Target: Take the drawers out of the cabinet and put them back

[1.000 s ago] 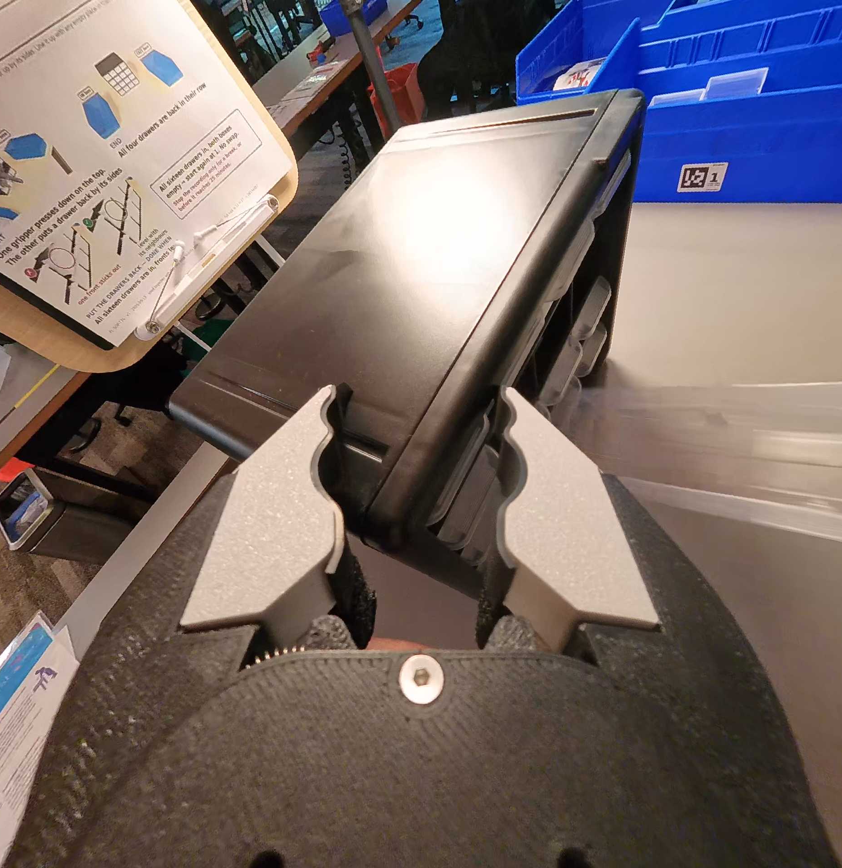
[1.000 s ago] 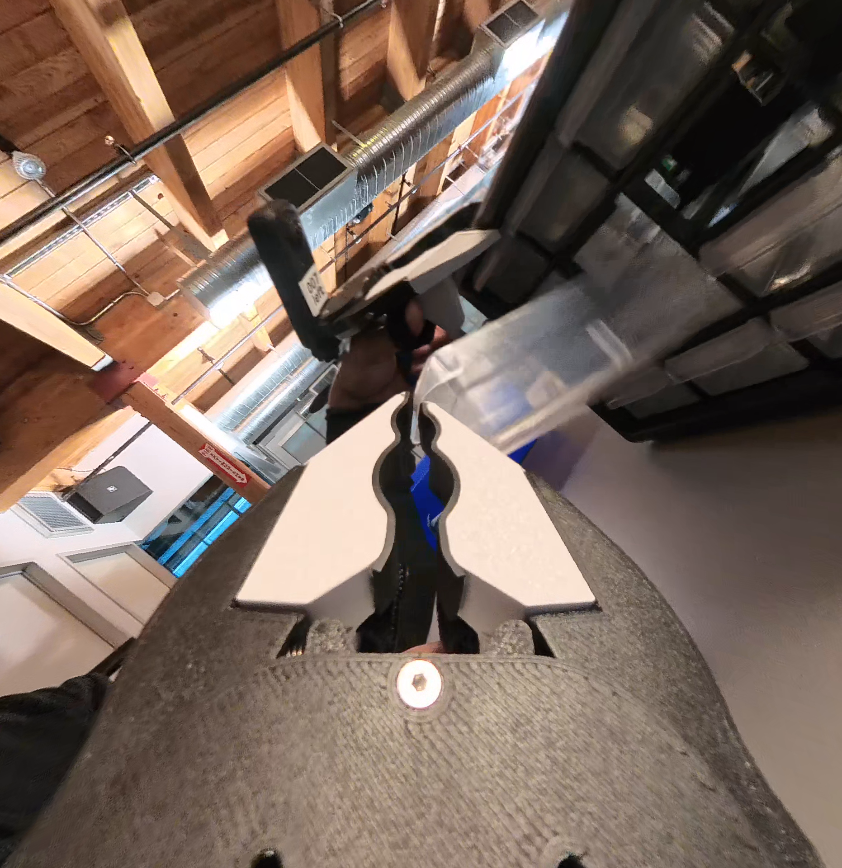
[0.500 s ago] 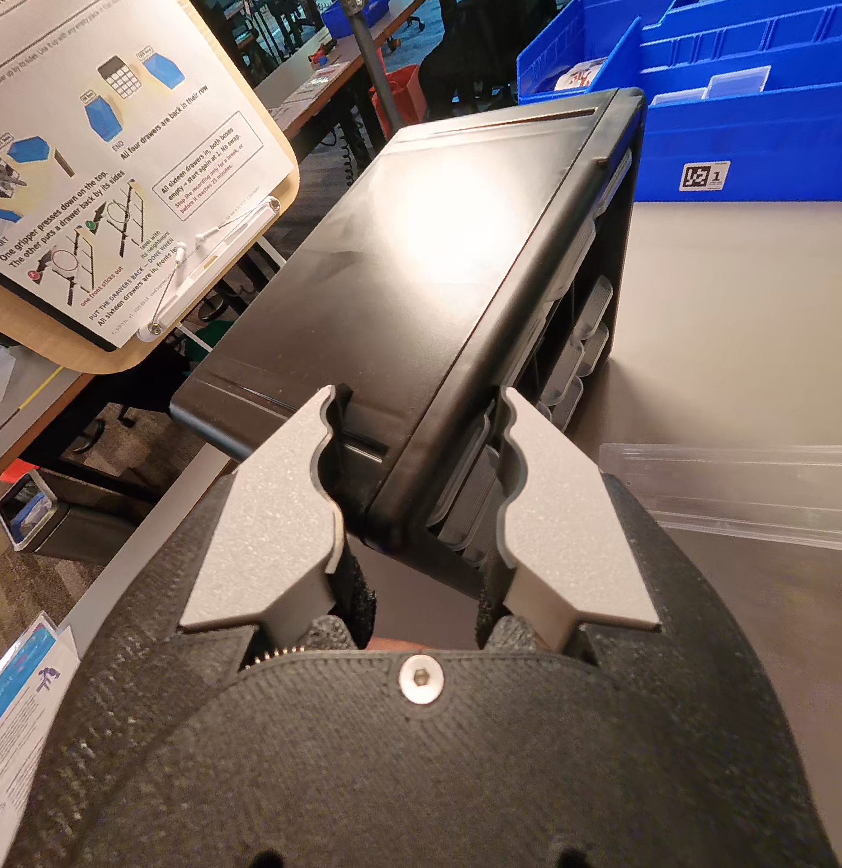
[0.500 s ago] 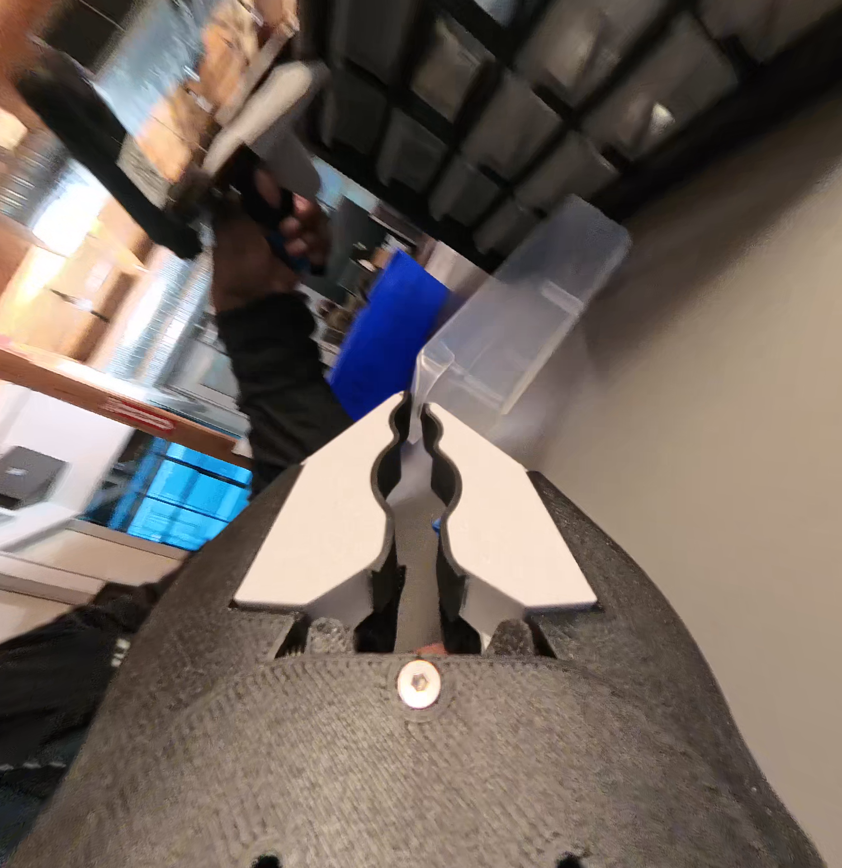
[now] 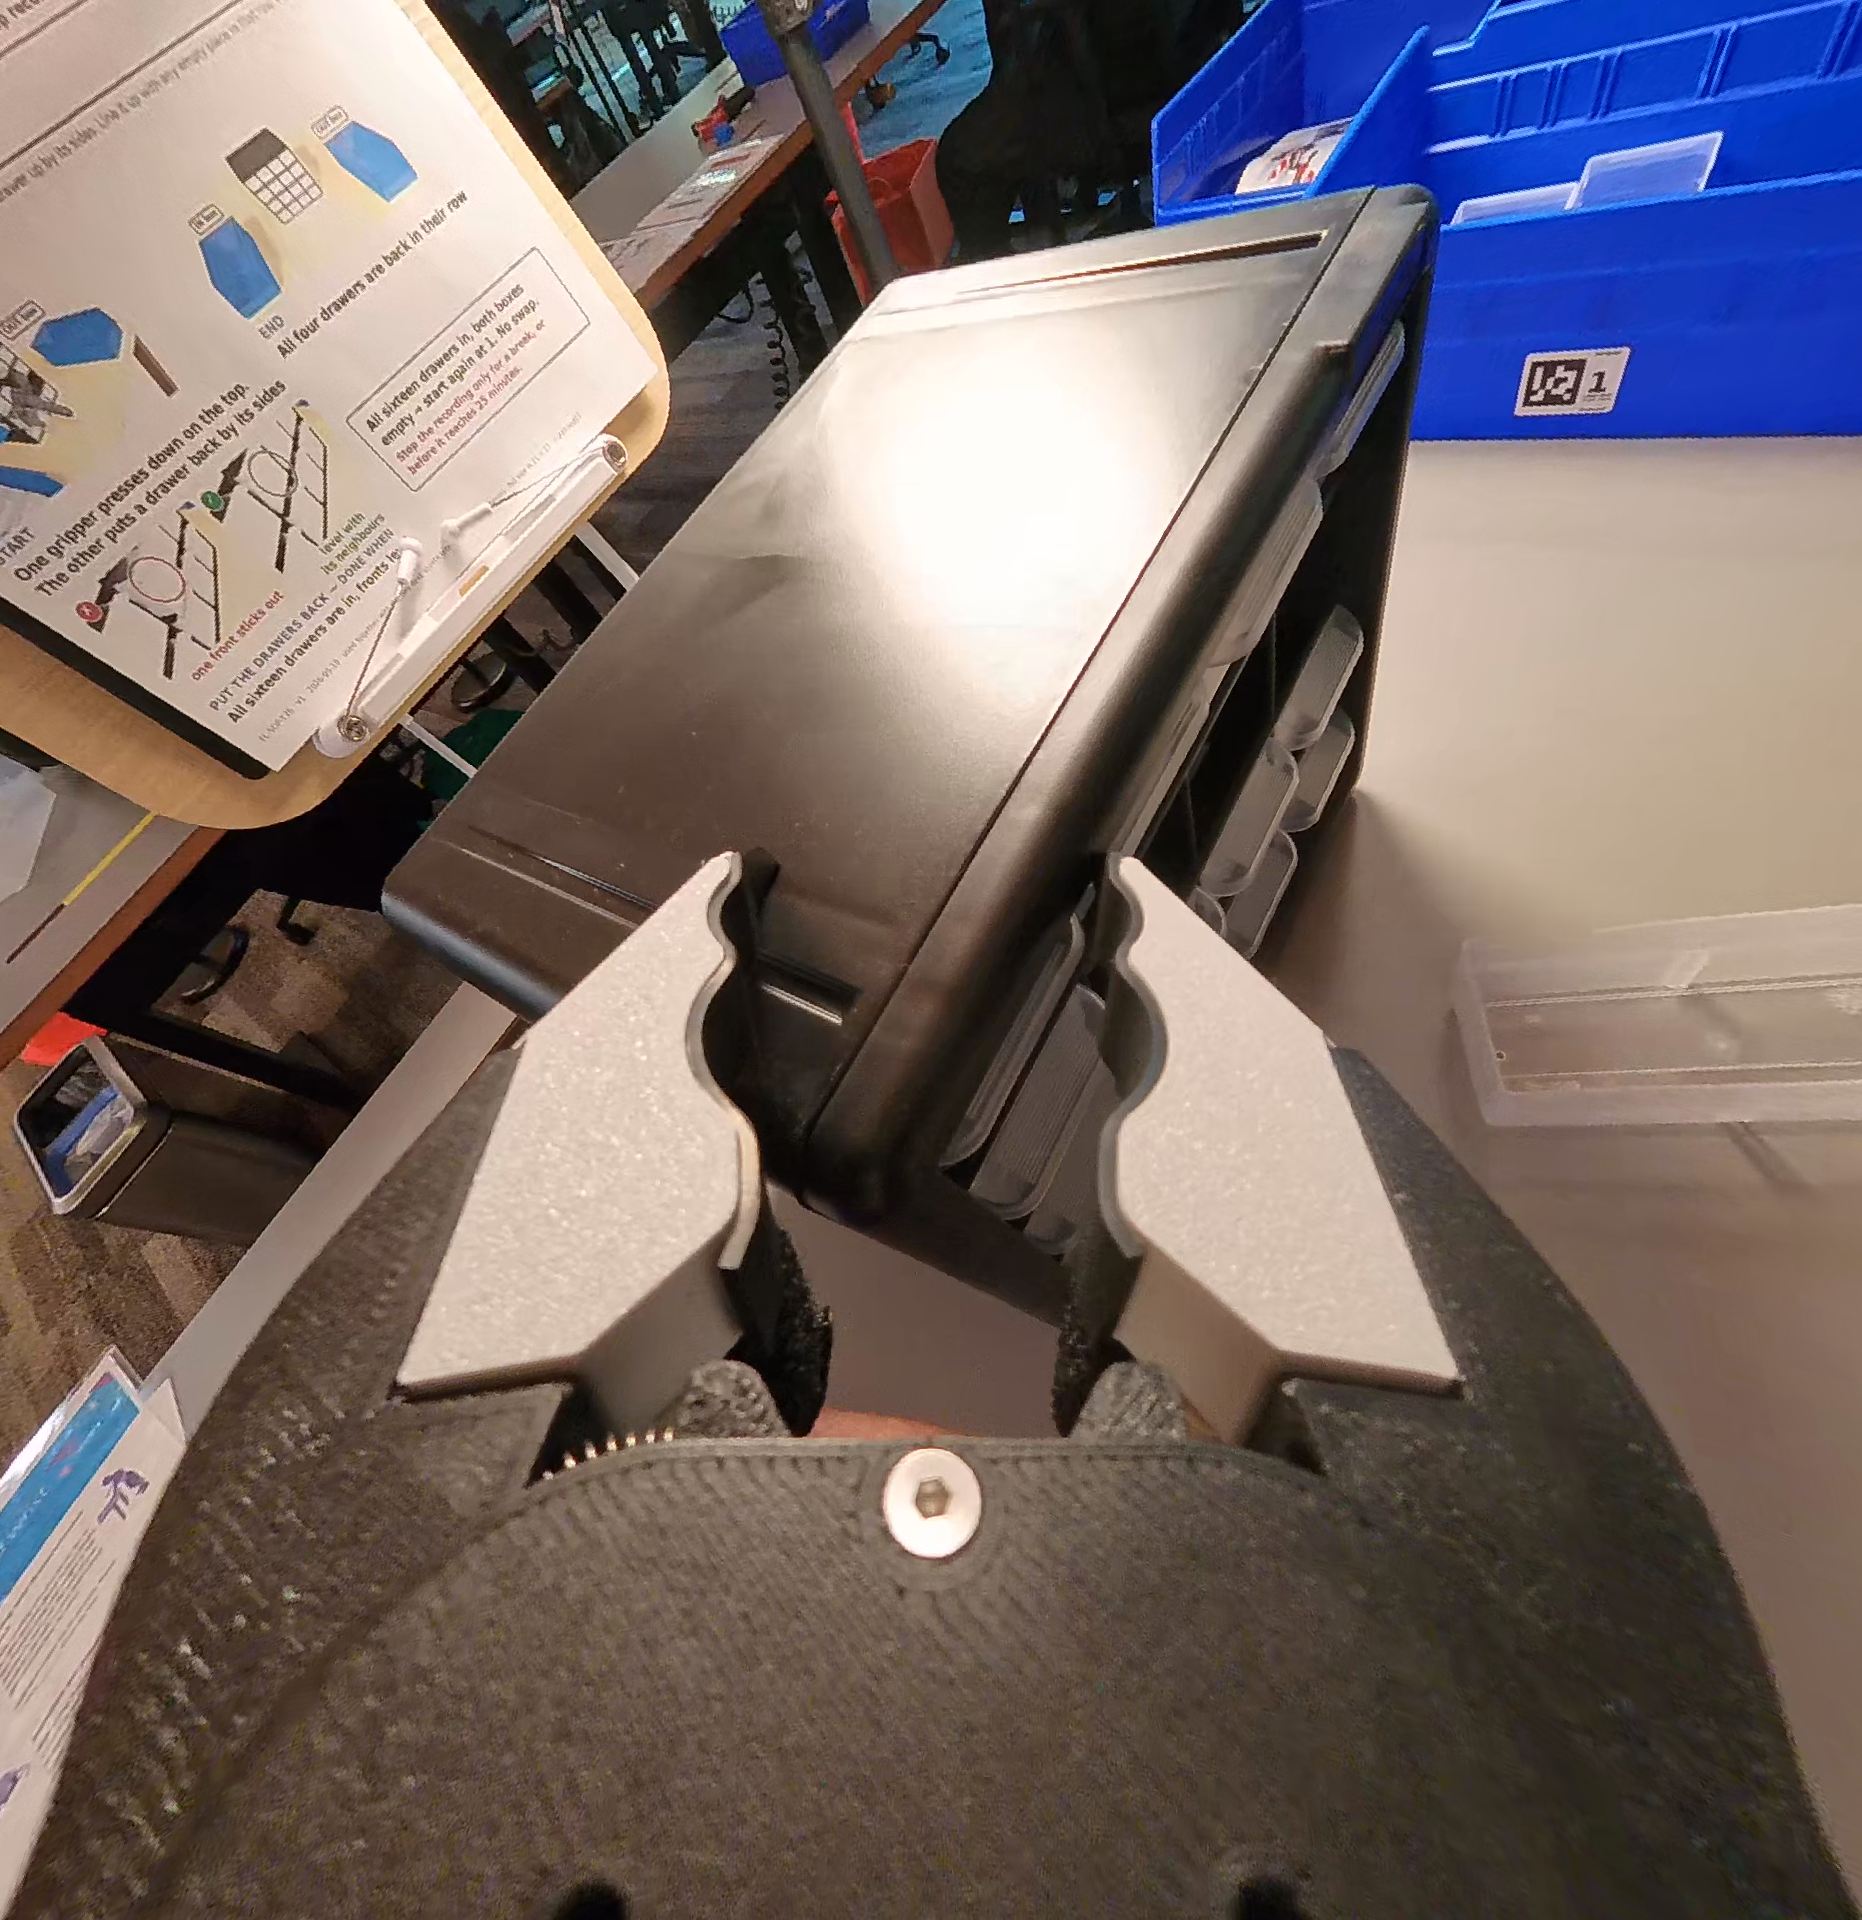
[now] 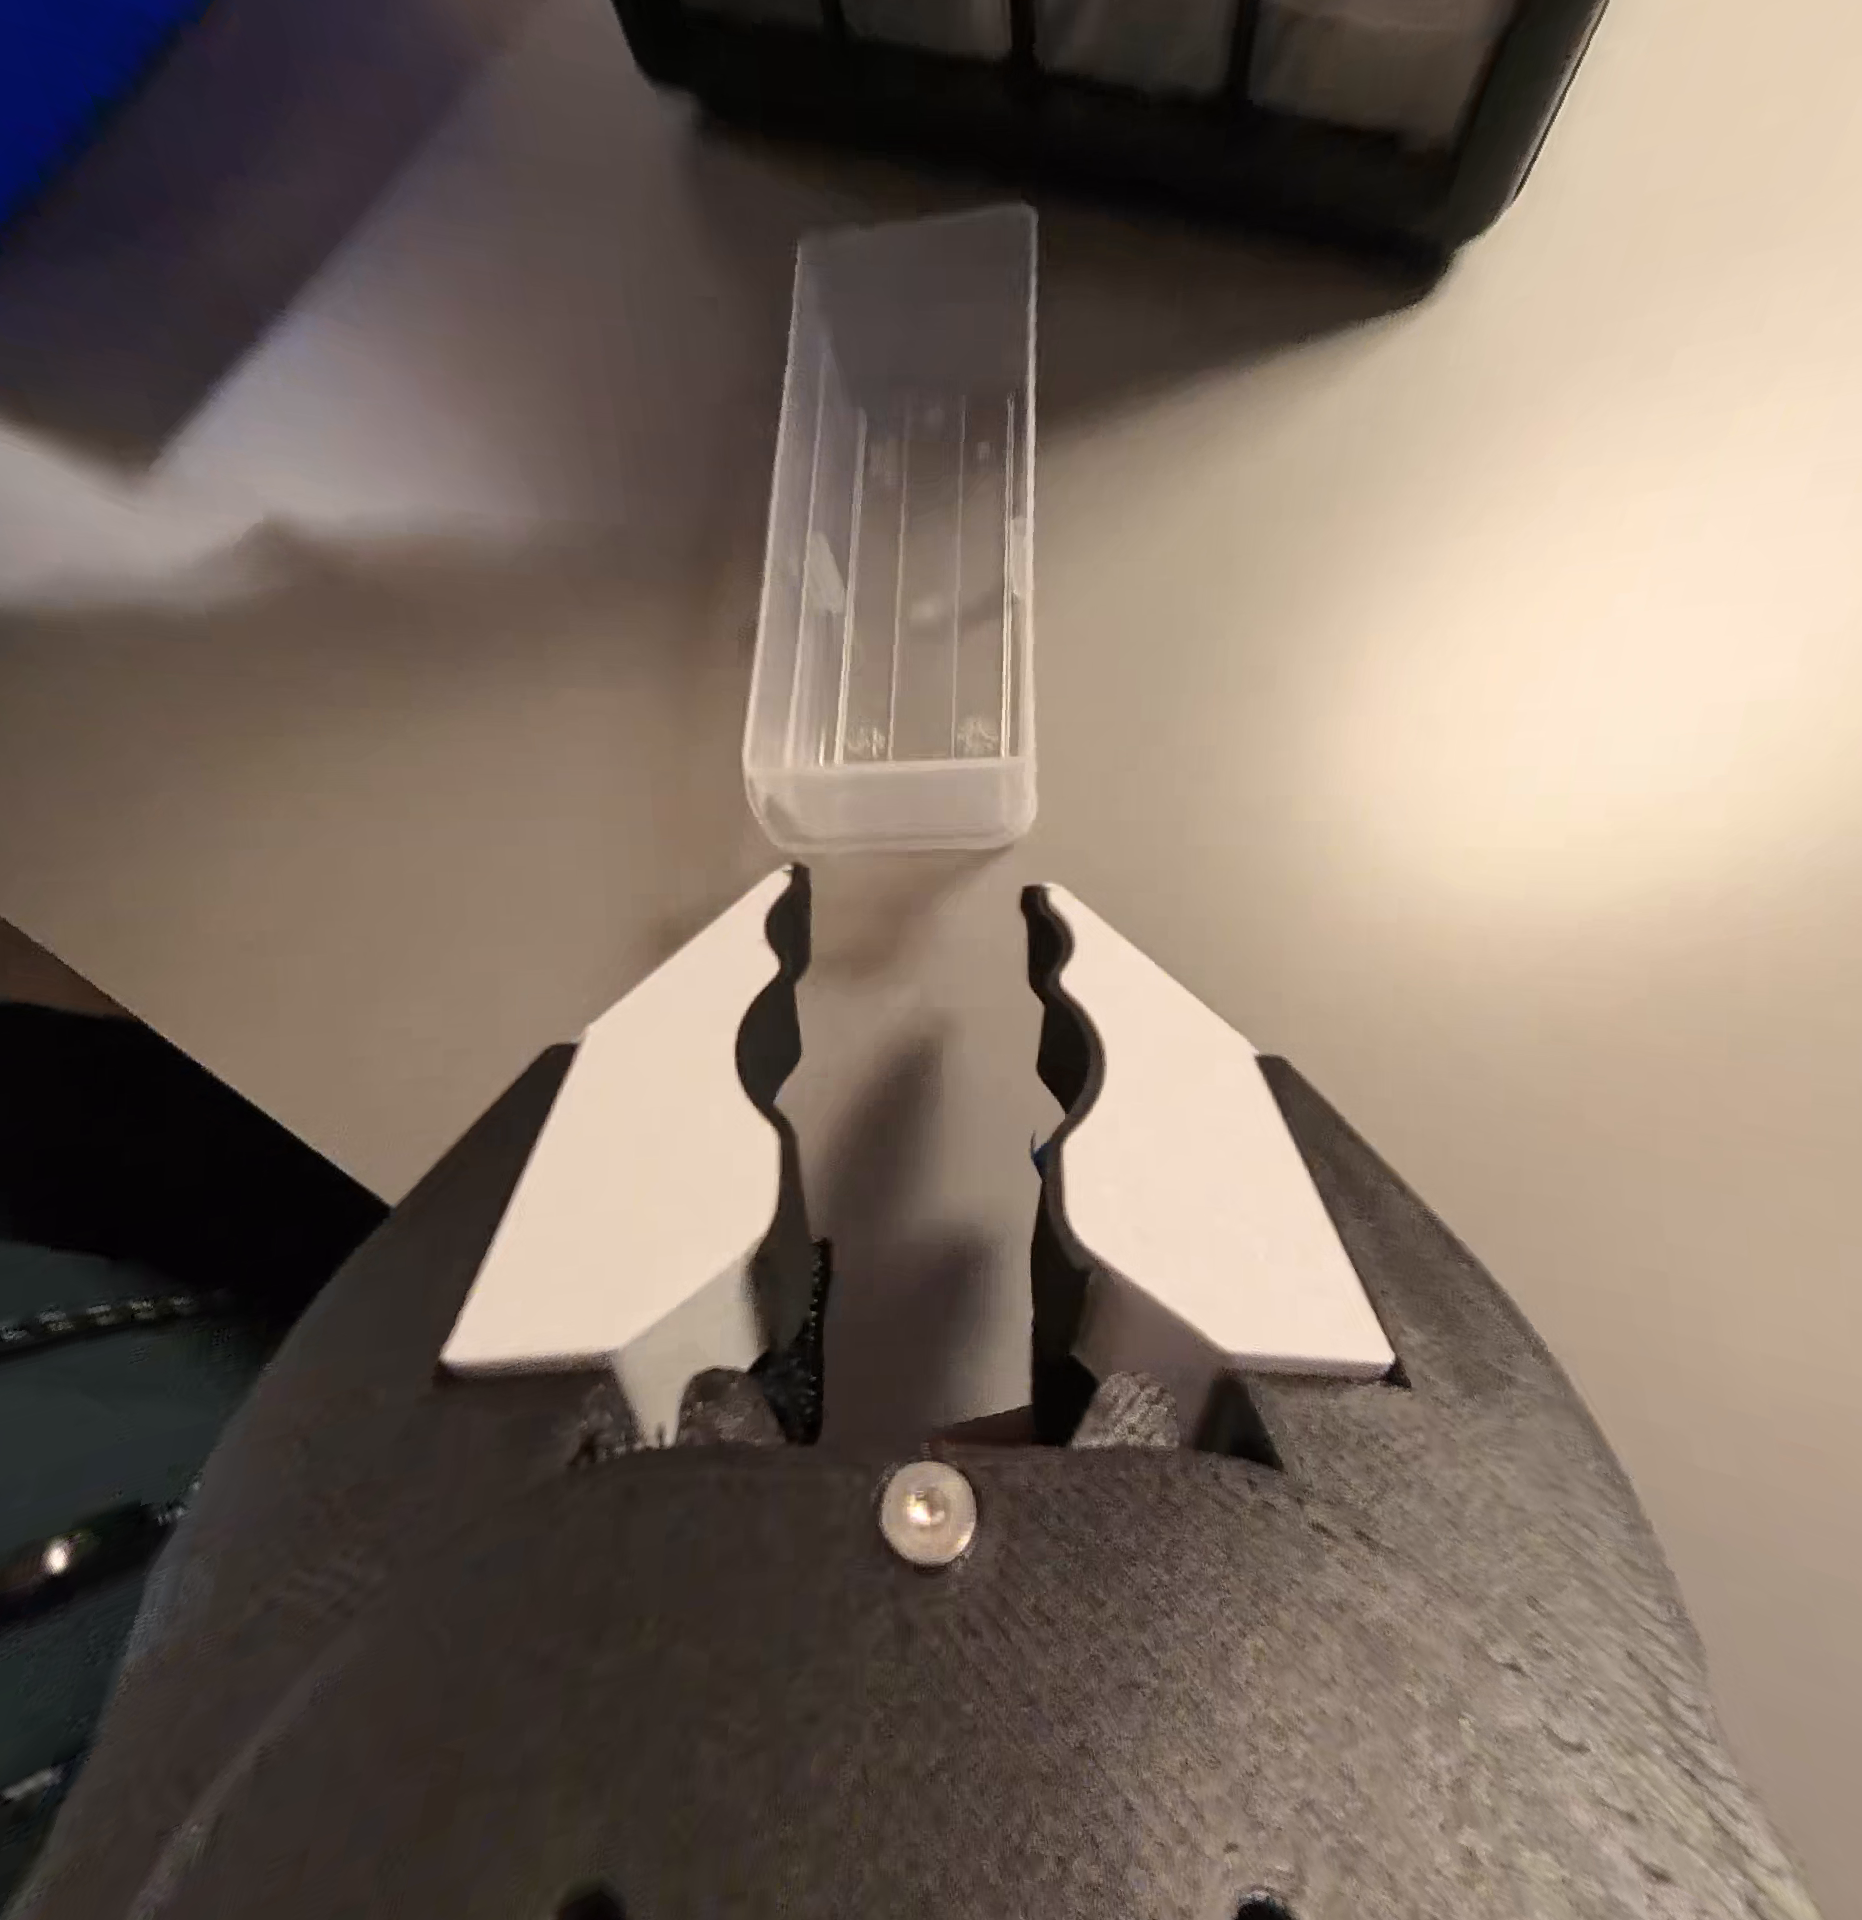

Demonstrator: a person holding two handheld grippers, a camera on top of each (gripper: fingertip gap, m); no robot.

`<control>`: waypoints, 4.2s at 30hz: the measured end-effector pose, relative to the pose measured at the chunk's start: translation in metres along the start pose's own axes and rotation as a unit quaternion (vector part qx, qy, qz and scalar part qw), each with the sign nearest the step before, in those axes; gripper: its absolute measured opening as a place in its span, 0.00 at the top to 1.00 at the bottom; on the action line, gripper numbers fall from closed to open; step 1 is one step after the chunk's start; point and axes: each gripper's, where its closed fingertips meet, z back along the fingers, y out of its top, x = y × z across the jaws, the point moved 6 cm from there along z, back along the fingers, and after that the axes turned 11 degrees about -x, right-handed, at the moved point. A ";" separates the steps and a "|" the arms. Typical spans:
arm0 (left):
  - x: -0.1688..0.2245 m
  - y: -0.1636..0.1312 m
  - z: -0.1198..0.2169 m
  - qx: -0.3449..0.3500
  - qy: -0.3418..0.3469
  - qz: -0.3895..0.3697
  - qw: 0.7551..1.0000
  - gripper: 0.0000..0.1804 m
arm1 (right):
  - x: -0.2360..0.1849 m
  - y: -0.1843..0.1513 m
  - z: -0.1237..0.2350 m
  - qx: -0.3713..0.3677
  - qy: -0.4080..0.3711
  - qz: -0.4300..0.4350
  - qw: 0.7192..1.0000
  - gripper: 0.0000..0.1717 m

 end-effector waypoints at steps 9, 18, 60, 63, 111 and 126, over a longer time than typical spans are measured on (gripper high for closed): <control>0.000 0.000 0.000 -0.002 0.003 -0.002 1.000 0.63 | -0.018 0.048 0.005 0.047 0.026 0.081 0.995 0.74; 0.000 0.000 -0.001 -0.004 0.006 -0.006 1.000 0.63 | -0.033 0.083 -0.054 -0.077 -0.036 0.207 0.975 0.82; 0.000 0.000 -0.002 -0.005 0.012 -0.009 1.000 0.62 | 0.300 -0.003 0.105 -0.331 -0.059 0.403 0.851 0.98; 0.000 0.000 -0.003 -0.004 0.011 -0.009 1.000 0.62 | 0.320 -0.002 0.086 -0.361 -0.083 0.429 0.824 0.98; -0.002 0.001 0.002 -0.008 -0.011 0.035 0.999 0.62 | -0.051 0.249 -0.114 0.285 0.336 -0.181 0.879 0.83; -0.001 0.001 0.002 -0.009 -0.007 0.032 0.999 0.62 | -0.098 0.168 -0.063 0.319 0.410 -0.210 0.828 0.96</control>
